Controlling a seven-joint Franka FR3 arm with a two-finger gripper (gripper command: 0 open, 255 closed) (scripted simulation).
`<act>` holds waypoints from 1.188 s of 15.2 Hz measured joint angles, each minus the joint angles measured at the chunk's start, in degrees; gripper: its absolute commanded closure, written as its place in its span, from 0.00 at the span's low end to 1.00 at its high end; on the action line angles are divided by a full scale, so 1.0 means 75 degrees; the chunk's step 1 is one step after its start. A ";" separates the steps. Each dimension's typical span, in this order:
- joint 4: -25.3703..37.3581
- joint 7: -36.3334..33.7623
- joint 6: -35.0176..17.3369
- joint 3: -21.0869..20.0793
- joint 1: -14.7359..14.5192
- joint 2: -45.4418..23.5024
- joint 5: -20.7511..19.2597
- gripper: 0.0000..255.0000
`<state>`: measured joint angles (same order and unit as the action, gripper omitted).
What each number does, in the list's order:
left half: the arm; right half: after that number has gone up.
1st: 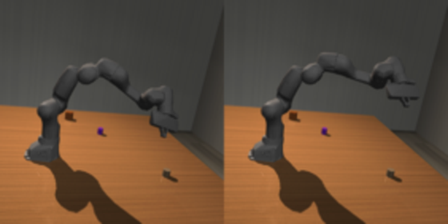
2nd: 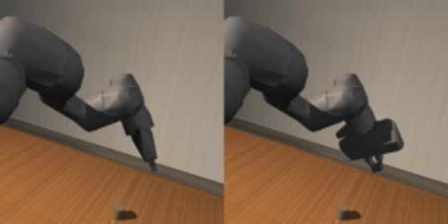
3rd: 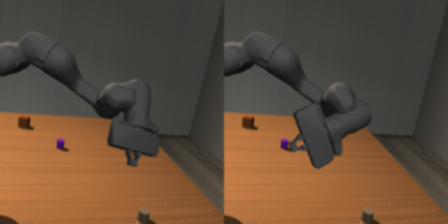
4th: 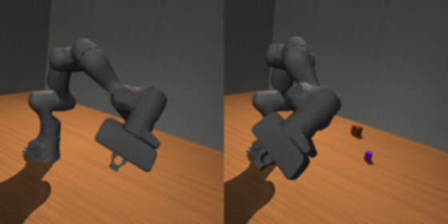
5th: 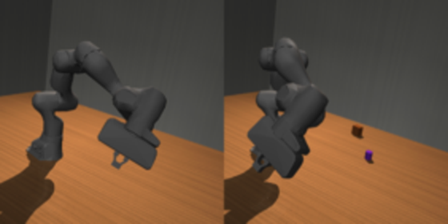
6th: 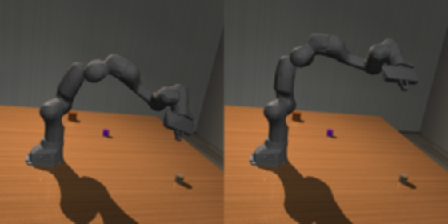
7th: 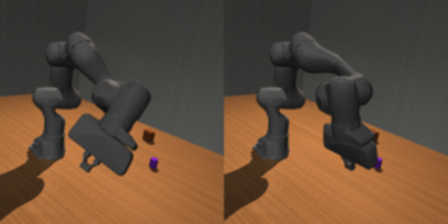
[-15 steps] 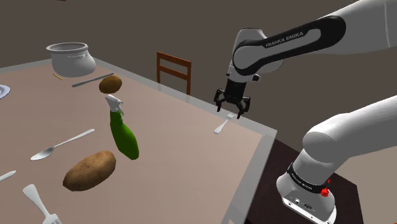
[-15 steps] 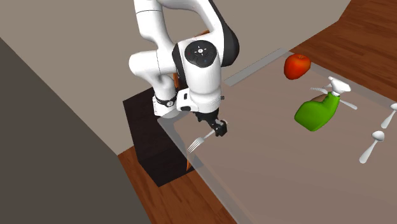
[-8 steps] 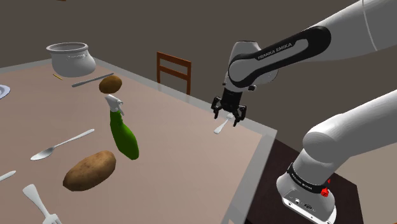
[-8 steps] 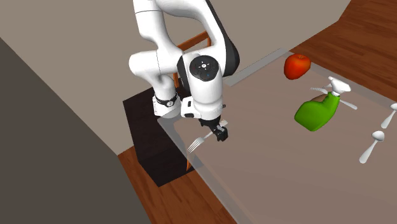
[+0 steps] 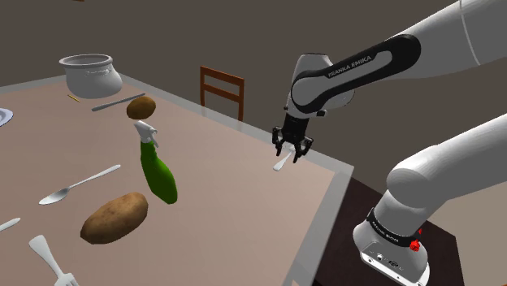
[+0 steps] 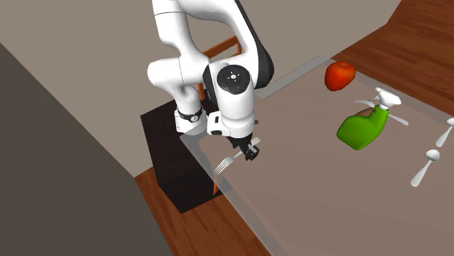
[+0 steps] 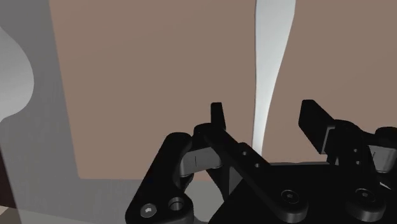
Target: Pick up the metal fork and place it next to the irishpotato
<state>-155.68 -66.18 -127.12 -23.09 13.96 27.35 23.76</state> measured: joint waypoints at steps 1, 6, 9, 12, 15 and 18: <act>0.0000 0.0000 0.0001 0.0000 0.0000 0.0000 0.0000 1.00; -0.0001 0.0000 0.0000 0.0000 0.0000 -0.0001 0.0000 1.00; -0.0001 0.0000 -0.0001 -0.0001 0.0000 -0.0002 0.0000 1.00; 0.0124 -0.0024 0.0281 0.0063 0.0015 0.0160 -0.0055 1.00; 0.0282 -0.0083 0.0629 0.0121 0.0016 0.0355 -0.0107 1.00; 0.0463 -0.0124 0.1017 0.0206 0.0027 0.0563 -0.0174 1.00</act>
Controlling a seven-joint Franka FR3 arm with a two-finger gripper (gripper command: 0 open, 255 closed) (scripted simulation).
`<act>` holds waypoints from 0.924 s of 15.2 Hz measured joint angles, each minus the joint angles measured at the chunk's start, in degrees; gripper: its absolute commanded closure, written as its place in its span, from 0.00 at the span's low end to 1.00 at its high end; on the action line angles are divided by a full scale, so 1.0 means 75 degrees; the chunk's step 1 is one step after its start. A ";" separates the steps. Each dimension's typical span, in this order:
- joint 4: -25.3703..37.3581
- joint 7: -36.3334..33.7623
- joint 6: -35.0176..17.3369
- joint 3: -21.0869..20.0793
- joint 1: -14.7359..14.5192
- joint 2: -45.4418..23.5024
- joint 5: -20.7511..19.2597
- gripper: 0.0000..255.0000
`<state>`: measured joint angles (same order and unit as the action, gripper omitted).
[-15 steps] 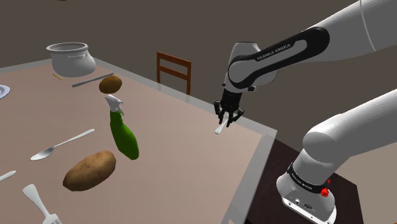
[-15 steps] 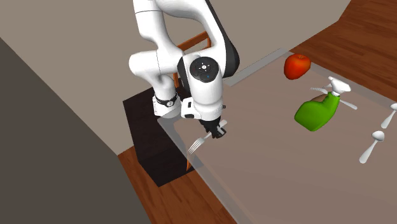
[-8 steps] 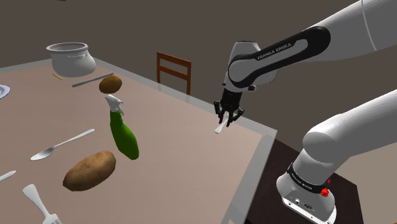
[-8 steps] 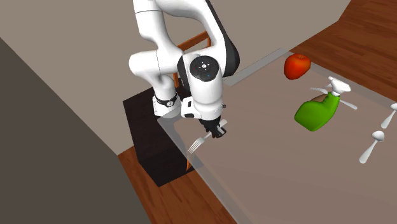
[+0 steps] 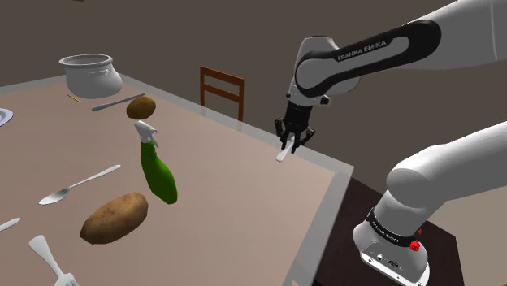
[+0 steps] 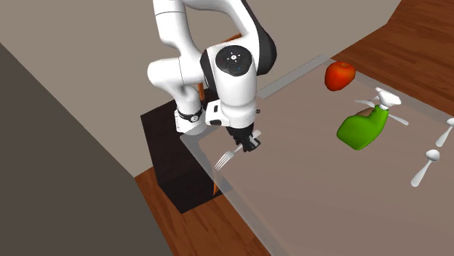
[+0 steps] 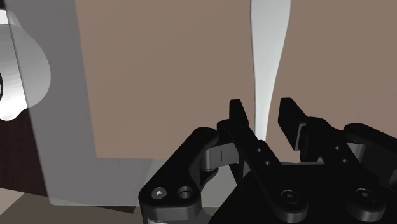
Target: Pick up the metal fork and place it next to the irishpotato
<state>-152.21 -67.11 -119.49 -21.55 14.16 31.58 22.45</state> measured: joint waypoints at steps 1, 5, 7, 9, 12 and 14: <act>0.0072 -0.0019 0.0113 0.0020 0.0006 0.0043 -0.0022 1.00; 0.0381 -0.0098 0.0586 0.0104 0.0026 0.0213 -0.0111 1.00; 0.0514 -0.0112 0.0841 0.0171 0.0038 0.0334 -0.0159 1.00; 0.0681 -0.0156 0.1047 0.0201 0.0046 0.0377 -0.0195 1.00; 0.0935 -0.0203 0.1370 0.0264 0.0066 0.0448 -0.0258 1.00; 0.1114 -0.0240 0.1594 0.0304 0.0075 0.0496 -0.0296 1.00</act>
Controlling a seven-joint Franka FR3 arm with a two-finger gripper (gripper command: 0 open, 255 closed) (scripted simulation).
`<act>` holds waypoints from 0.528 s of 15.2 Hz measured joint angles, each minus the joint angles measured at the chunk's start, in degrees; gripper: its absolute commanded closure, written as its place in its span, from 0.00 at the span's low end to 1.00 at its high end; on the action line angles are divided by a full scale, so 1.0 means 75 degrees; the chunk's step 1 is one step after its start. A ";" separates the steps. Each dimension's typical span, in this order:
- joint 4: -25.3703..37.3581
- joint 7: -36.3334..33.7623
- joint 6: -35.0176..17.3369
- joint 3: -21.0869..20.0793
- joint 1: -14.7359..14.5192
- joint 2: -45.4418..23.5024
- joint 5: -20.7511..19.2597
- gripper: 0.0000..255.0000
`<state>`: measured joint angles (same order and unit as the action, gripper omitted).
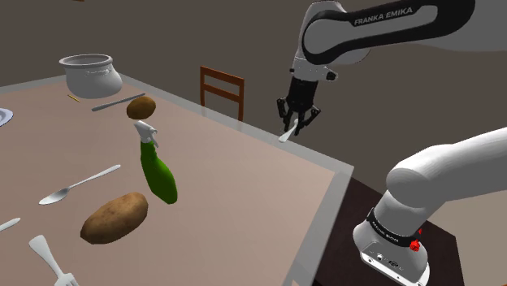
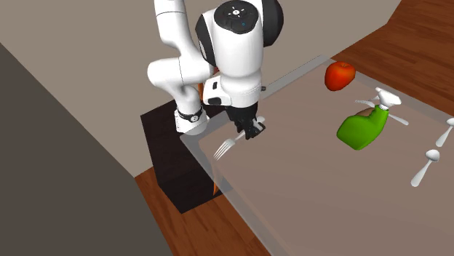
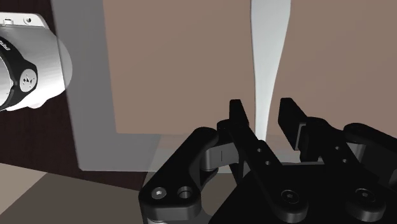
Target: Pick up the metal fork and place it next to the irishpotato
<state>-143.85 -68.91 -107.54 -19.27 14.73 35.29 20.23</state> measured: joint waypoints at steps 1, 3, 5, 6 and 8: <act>0.0057 -0.0010 0.0118 0.0028 -0.0002 0.0060 -0.0014 1.00; 0.0249 -0.0048 0.0314 0.0059 0.0012 0.0067 -0.0053 1.00; 0.0421 -0.0070 0.0534 0.0109 0.0023 0.0115 -0.0091 1.00; 0.0474 -0.0078 0.0587 0.0119 0.0028 0.0116 -0.0102 1.00; 0.0679 -0.0313 0.0538 -0.0091 -0.0025 -0.0081 -0.0027 1.00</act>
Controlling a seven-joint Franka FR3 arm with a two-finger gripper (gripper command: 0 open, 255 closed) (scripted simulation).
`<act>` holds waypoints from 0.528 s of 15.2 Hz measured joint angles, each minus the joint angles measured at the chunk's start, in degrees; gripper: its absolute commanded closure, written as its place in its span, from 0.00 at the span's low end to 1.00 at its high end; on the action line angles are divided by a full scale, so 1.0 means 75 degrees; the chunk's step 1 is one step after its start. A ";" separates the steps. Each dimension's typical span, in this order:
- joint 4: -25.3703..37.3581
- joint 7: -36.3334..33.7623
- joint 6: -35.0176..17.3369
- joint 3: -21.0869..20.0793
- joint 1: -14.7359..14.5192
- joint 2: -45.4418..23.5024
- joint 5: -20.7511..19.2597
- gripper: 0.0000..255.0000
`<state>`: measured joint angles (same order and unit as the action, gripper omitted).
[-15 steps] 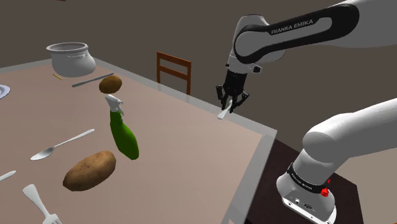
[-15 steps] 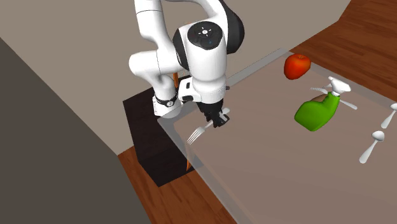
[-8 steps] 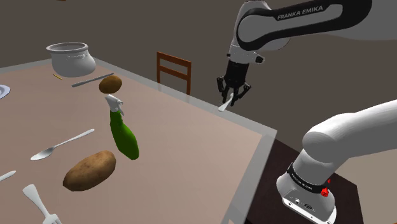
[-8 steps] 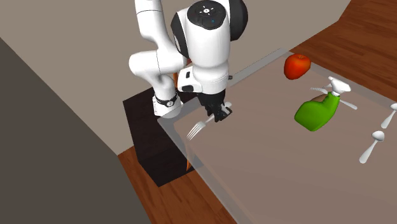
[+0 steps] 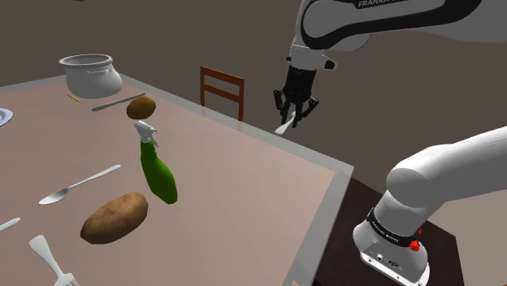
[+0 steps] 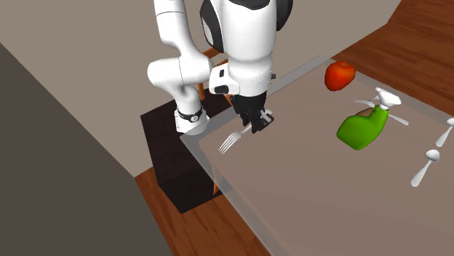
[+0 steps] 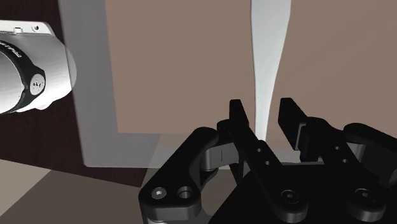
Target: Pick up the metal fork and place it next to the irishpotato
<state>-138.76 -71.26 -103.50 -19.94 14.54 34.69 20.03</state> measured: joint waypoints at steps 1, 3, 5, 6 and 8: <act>0.0136 -0.0137 -0.0040 -0.0124 -0.0021 -0.0140 0.0030 1.00; 0.0428 -0.0499 -0.0157 -0.0453 -0.0085 -0.0456 0.0109 1.00; 0.0778 -0.0789 -0.0290 -0.0722 -0.0075 -0.0865 0.0092 1.00; 0.0983 -0.1009 -0.0376 -0.0921 -0.0093 -0.1103 0.0096 1.00; 0.1485 -0.1450 -0.0480 -0.1287 -0.0093 -0.1614 0.0015 1.00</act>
<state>-127.62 -82.14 -107.10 -29.60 13.84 22.59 20.14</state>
